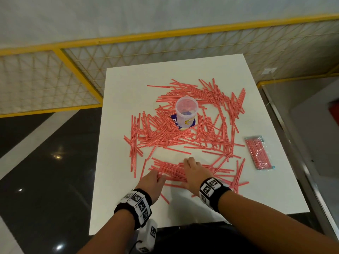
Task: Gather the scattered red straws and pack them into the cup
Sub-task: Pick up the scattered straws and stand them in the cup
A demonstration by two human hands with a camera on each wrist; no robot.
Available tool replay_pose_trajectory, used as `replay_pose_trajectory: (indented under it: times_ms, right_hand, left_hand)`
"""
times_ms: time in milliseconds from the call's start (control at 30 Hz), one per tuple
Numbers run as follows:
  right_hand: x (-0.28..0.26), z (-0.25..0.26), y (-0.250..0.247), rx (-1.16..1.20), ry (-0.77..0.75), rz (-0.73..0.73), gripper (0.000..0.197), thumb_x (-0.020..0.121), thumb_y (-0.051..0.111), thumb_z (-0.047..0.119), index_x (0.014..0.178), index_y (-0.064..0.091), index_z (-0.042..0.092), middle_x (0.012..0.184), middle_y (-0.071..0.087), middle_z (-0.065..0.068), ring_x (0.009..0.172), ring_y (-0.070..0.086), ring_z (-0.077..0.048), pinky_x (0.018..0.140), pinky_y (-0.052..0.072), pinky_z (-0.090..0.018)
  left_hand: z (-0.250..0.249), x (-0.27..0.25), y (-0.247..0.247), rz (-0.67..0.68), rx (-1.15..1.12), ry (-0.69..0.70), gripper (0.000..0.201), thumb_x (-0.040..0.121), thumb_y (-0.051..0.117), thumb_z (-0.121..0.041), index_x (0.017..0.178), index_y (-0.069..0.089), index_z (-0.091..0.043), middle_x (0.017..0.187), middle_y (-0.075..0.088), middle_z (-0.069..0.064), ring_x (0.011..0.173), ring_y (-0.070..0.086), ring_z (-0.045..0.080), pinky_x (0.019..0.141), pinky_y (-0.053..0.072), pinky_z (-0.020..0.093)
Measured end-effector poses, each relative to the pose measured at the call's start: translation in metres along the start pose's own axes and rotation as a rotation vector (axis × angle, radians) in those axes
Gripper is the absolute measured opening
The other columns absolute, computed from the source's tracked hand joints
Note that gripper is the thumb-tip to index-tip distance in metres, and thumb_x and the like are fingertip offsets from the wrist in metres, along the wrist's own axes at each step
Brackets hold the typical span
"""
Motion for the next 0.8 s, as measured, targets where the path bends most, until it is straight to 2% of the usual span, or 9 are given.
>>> replay_pose_trajectory:
  times_ms: [67,133,233,367,467,567,633,700,800]
  right_hand:
    - [0.000,0.010,0.000,-0.057,-0.056,-0.015,0.068,0.098,0.062,0.037,0.148,0.030,0.002,0.144,0.037,-0.022,0.108,0.058,-0.030,0.089,0.056,-0.036]
    - [-0.001,0.015,-0.003,-0.057,-0.100,-0.019,0.045,0.096,0.056,0.008,0.138,0.041,0.003,0.133,0.044,-0.018,0.099,0.056,-0.027,0.079,0.055,-0.034]
    - [0.001,0.013,-0.010,-0.031,-0.103,-0.015,0.040,0.093,0.051,-0.001,0.132,0.048,0.005,0.125,0.048,-0.014,0.100,0.055,-0.027,0.077,0.053,-0.035]
    - [0.010,0.005,-0.019,-0.019,-0.101,-0.007,0.040,0.093,0.046,-0.004,0.131,0.054,0.008,0.125,0.051,-0.012,0.111,0.051,-0.028,0.092,0.052,-0.037]
    - [0.019,-0.008,-0.029,-0.036,-0.077,-0.033,0.034,0.092,0.052,0.003,0.124,0.060,0.012,0.120,0.056,-0.007,0.110,0.050,-0.025,0.095,0.049,-0.035]
    - [0.017,-0.021,-0.053,0.176,-0.030,-0.075,0.031,0.099,0.049,0.012,0.127,0.062,0.019,0.121,0.061,0.000,0.110,0.054,-0.023,0.097,0.046,-0.035]
    - [0.011,-0.034,-0.079,0.422,0.012,-0.181,0.028,0.106,0.044,0.019,0.123,0.066,0.019,0.116,0.065,-0.002,0.106,0.059,-0.025,0.090,0.047,-0.034]
    - [0.000,-0.047,-0.098,0.628,0.060,-0.259,0.025,0.106,0.049,0.029,0.102,0.070,0.017,0.093,0.069,-0.003,0.086,0.063,-0.025,0.074,0.048,-0.034]
    - [-0.013,-0.047,-0.113,0.936,0.013,-0.173,0.024,0.101,0.059,0.034,0.086,0.071,0.021,0.076,0.071,-0.002,0.066,0.067,-0.018,0.064,0.056,-0.031]
  left_hand:
    - [0.008,-0.002,0.003,0.003,0.008,-0.028,0.033,0.104,0.047,-0.045,0.081,0.042,-0.022,0.074,0.051,-0.005,0.065,0.047,0.014,0.058,0.035,0.031]
    - [0.015,-0.003,0.005,-0.002,-0.003,-0.046,0.032,0.103,0.048,-0.042,0.080,0.041,-0.021,0.074,0.050,-0.004,0.064,0.046,0.015,0.060,0.037,0.032]
    - [0.019,-0.005,0.002,-0.018,-0.026,-0.054,0.031,0.104,0.049,-0.039,0.080,0.041,-0.021,0.074,0.050,-0.003,0.065,0.045,0.016,0.061,0.038,0.031]
    - [0.019,-0.002,-0.009,-0.049,-0.062,-0.063,0.032,0.105,0.046,-0.040,0.080,0.042,-0.020,0.074,0.050,-0.003,0.064,0.045,0.016,0.061,0.039,0.032]
    - [0.010,0.004,-0.021,-0.078,-0.078,-0.062,0.033,0.105,0.046,-0.041,0.080,0.042,-0.020,0.074,0.050,-0.003,0.064,0.045,0.016,0.062,0.039,0.032]
    - [-0.013,0.009,-0.033,-0.098,-0.155,-0.022,0.032,0.101,0.054,-0.045,0.082,0.047,-0.020,0.076,0.052,-0.004,0.066,0.046,0.015,0.064,0.043,0.034]
    - [-0.031,0.010,-0.037,-0.101,-0.259,0.008,0.032,0.095,0.061,-0.052,0.091,0.057,-0.020,0.084,0.060,-0.006,0.074,0.055,0.013,0.070,0.046,0.031]
    - [-0.047,0.010,-0.038,-0.102,-0.407,0.011,0.045,0.087,0.064,-0.067,0.098,0.063,-0.023,0.084,0.060,-0.010,0.075,0.057,0.011,0.070,0.046,0.029]
    - [-0.070,0.012,-0.028,-0.012,-0.774,-0.038,0.069,0.079,0.059,-0.083,0.109,0.068,-0.022,0.067,0.042,-0.011,0.055,0.040,0.009,0.053,0.039,0.025]
Point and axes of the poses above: each hand's wrist, its own x-axis towards the middle knuckle, its own y-axis out of the palm, z = x × y, the point moved 8 cm from there along x, towards the middle knuckle
